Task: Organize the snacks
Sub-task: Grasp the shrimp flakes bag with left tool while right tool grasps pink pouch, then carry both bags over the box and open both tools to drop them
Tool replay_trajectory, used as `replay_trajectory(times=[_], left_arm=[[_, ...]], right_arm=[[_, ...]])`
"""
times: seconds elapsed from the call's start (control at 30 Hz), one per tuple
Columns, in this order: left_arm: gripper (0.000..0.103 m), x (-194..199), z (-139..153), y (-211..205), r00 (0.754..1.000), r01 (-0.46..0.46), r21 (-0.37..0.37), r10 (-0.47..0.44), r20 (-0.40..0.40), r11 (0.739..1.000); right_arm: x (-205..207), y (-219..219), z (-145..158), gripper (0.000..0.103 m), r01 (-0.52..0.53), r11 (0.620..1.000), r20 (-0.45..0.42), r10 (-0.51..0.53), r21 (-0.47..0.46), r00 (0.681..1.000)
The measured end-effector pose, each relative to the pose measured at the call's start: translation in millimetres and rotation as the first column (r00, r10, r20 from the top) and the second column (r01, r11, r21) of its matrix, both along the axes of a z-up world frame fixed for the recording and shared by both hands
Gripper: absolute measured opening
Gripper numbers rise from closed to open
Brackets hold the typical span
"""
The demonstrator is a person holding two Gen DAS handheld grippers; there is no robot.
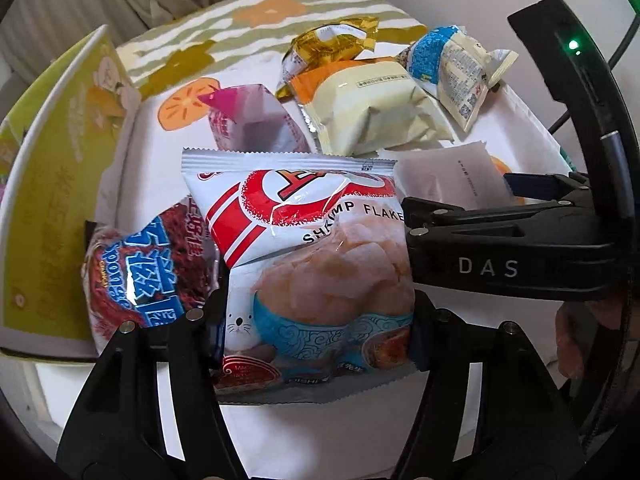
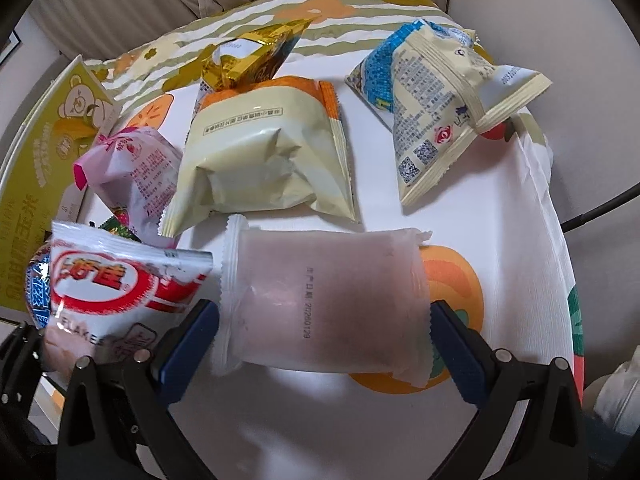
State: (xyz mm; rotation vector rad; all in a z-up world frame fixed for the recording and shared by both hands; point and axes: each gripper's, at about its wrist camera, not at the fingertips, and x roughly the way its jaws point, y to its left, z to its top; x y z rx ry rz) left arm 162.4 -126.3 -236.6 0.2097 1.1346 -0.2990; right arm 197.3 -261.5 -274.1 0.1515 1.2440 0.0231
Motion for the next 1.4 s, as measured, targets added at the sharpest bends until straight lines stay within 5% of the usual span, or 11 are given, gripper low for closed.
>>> replay_trajectory(times=[0.33, 0.43, 0.67, 1.03, 1.4], left_arm=[[0.061, -4, 2, 5, 1.0, -0.006, 0.012, 0.005, 0.005, 1.0], [0.061, -5, 5, 6, 1.0, -0.012, 0.013, 0.012, 0.012, 1.0], [0.061, -12, 15, 4, 0.999, -0.023, 0.003, 0.022, 0.028, 1.0], [0.061, -31, 74, -2, 0.988, -0.023, -0.029, 0.027, 0.15, 0.999], [0.061, -36, 165, 52, 0.932, -0.146, -0.107, 0.173, 0.317, 0.983]], right_arm=[[8, 14, -17, 0.103, 0.014, 0.998, -0.018, -0.015, -0.055, 1.0], [3, 13, -11, 0.081, 0.008, 0.998, 0.014, -0.008, -0.06, 1.0], [-6, 2, 3, 0.072, 0.004, 1.0, 0.057, -0.003, -0.006, 0.998], [-28, -15, 79, 0.072, -0.026, 0.999, 0.193, 0.019, 0.03, 0.981], [-31, 17, 168, 0.072, -0.174, 0.984, 0.365, 0.146, 0.043, 0.919]])
